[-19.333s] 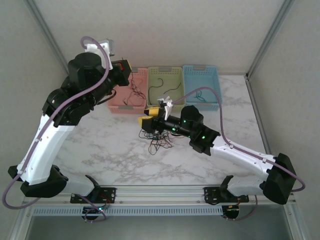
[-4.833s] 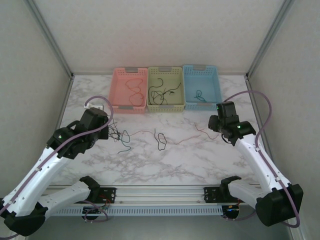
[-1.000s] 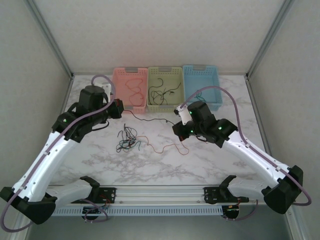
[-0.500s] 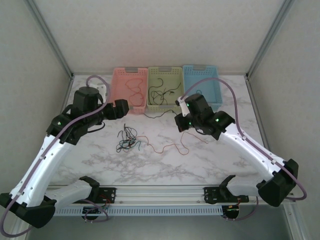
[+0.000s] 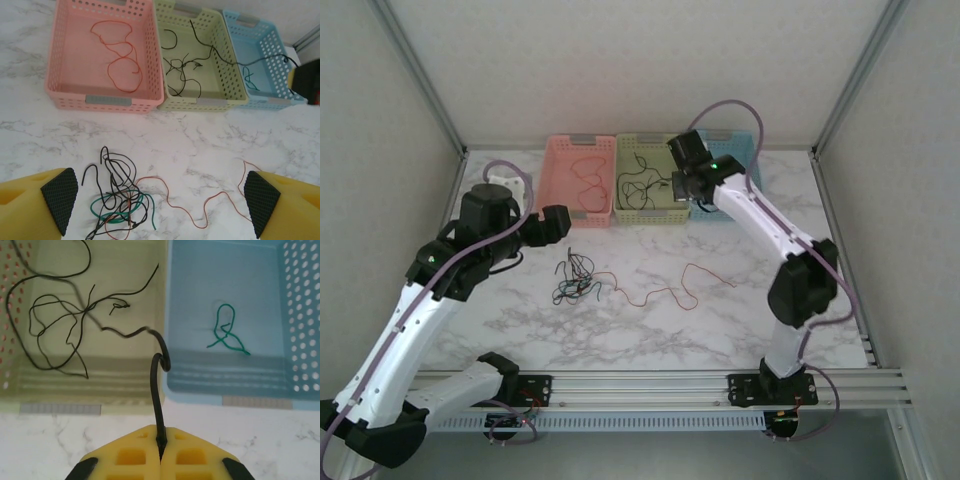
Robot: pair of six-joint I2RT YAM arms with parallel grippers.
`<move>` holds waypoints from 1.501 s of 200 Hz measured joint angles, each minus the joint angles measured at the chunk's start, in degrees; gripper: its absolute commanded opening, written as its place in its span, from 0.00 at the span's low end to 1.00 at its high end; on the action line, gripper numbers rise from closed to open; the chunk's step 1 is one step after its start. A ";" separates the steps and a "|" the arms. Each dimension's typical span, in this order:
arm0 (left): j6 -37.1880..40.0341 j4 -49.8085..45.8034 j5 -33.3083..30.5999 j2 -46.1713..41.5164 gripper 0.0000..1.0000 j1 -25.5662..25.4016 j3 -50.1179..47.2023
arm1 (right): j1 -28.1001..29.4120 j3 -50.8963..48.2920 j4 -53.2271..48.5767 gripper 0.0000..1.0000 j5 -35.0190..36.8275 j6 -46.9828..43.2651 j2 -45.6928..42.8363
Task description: Untangle the cables
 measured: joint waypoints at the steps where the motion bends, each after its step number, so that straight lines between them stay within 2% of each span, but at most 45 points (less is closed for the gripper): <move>1: 0.00 0.00 0.00 0.00 0.89 0.00 -0.02 | -0.04 0.66 -0.11 0.00 -0.04 0.04 0.70; 65: 0.00 -0.70 0.00 -1.84 0.89 0.00 -1.97 | -0.42 24.26 -4.52 0.00 0.15 0.66 21.66; 88: -0.02 -0.70 0.02 -2.01 0.88 0.00 -2.71 | -0.42 27.93 -5.46 0.00 0.61 0.59 25.68; 114: -0.02 -0.68 0.07 -1.95 0.89 0.00 -3.54 | -0.39 28.37 -6.03 0.16 0.92 0.20 27.65; 132: -0.04 -0.55 0.26 -1.84 0.89 0.00 -3.98 | -0.39 28.72 -5.97 0.37 1.64 -0.79 28.44; 146: -0.04 -0.52 0.50 -1.68 0.88 0.00 -4.33 | -0.39 28.87 -5.97 0.49 1.97 -1.49 28.65; 180: -0.76 0.70 1.75 -1.46 0.89 0.00 -5.95 | -0.26 28.57 -5.73 0.54 -0.44 -3.13 28.37; 211: -2.64 3.58 3.41 -1.46 0.88 0.00 -9.68 | 0.55 14.91 -2.82 0.54 -4.33 -3.89 18.69; 267: -7.78 9.20 5.16 -0.70 0.87 0.00 -20.28 | 1.07 -19.85 5.62 0.52 -14.16 0.61 -16.70; 284: -8.74 10.71 4.50 0.09 0.87 0.00 -22.73 | 1.46 -26.93 6.84 0.52 -15.41 2.82 -21.35; 300: -9.44 12.11 3.74 0.92 0.87 0.00 -24.41 | 2.32 -33.16 7.56 0.52 -15.63 5.05 -22.08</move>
